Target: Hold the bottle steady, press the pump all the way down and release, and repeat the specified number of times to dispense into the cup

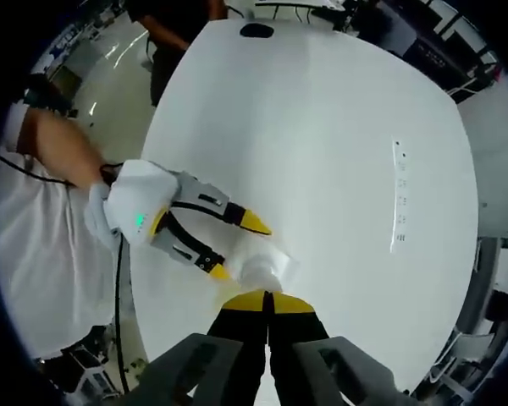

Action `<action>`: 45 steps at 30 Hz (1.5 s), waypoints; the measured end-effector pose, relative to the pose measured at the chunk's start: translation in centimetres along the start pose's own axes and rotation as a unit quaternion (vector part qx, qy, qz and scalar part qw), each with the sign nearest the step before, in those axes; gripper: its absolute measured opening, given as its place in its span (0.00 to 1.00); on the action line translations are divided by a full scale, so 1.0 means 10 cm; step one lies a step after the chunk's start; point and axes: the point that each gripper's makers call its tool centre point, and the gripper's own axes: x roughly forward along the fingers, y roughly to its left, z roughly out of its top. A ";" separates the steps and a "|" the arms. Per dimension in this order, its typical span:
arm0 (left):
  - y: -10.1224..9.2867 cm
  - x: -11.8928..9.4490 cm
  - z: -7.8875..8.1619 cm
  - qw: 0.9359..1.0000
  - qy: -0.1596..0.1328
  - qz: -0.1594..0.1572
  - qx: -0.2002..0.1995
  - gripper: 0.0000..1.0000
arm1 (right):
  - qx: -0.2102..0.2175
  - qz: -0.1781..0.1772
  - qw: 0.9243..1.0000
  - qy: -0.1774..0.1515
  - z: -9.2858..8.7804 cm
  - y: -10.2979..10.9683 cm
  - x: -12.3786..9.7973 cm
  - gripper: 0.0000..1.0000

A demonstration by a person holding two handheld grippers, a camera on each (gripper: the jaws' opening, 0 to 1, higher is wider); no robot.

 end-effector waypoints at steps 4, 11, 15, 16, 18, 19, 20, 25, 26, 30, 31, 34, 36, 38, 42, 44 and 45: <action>0.00 -0.01 0.00 1.000 0.000 0.000 0.000 0.39 | 0.013 0.008 1.000 0.000 0.00 -0.02 0.01 0.00; 0.00 -0.01 0.00 1.000 0.000 0.000 0.001 0.39 | 0.005 0.011 1.000 0.011 0.01 0.02 0.06 0.00; 0.00 0.00 0.00 1.000 0.000 0.000 0.000 0.39 | 0.012 0.015 1.000 0.013 -0.02 0.07 0.10 0.00; 0.00 0.00 0.00 1.000 0.000 0.000 0.001 0.39 | 0.020 0.016 1.000 0.010 -0.01 0.07 0.10 0.00; 0.00 0.00 0.00 1.000 0.000 -0.001 0.001 0.39 | 0.020 0.018 1.000 0.010 -0.01 0.04 0.13 0.00; 0.00 0.00 0.00 1.000 0.000 -0.001 0.001 0.39 | 0.017 0.021 1.000 0.011 -0.01 0.07 0.13 0.00; 0.00 0.00 0.00 1.000 0.000 -0.001 0.000 0.39 | 0.033 0.016 0.999 0.015 -0.01 0.04 0.11 0.00; -0.01 0.00 0.00 1.000 0.001 0.000 0.001 0.39 | 0.020 0.016 1.000 0.011 -0.01 0.05 0.11 0.00; -0.01 0.00 0.00 1.000 0.000 -0.001 0.000 0.39 | 0.006 0.009 1.000 0.013 -0.02 0.07 0.10 0.00; -0.01 0.00 0.00 1.000 0.002 -0.003 0.000 0.39 | 0.021 0.013 1.000 0.000 -0.02 -0.04 0.05 0.00; -0.01 -0.01 0.00 1.000 0.003 -0.002 0.001 0.39 | 0.017 0.008 1.000 -0.008 -0.01 -0.06 0.01 0.00; -0.01 -0.01 -0.01 1.000 0.003 -0.003 0.001 0.39 | 0.012 0.009 1.000 -0.004 -0.03 -0.01 0.00 0.00; -0.01 -0.01 -0.01 1.000 0.005 -0.004 0.002 0.39 | 0.013 0.012 1.000 -0.003 -0.02 -0.02 0.02 0.00; -0.01 -0.01 -0.01 1.000 0.005 -0.004 0.002 0.39 | 0.018 0.011 1.000 0.000 -0.03 0.02 0.02 0.00; -0.01 -0.01 -0.01 1.000 0.006 -0.003 0.003 0.39 | 0.018 0.010 1.000 0.002 -0.03 0.01 0.02 0.00; -0.01 -0.01 -0.02 1.000 0.007 -0.004 0.003 0.39 | 0.012 0.010 1.000 0.003 -0.02 0.00 0.02 0.00; -0.01 0.00 -0.02 1.000 0.007 -0.005 0.003 0.39 | 0.014 0.009 1.000 0.004 -0.02 -0.01 0.03 0.00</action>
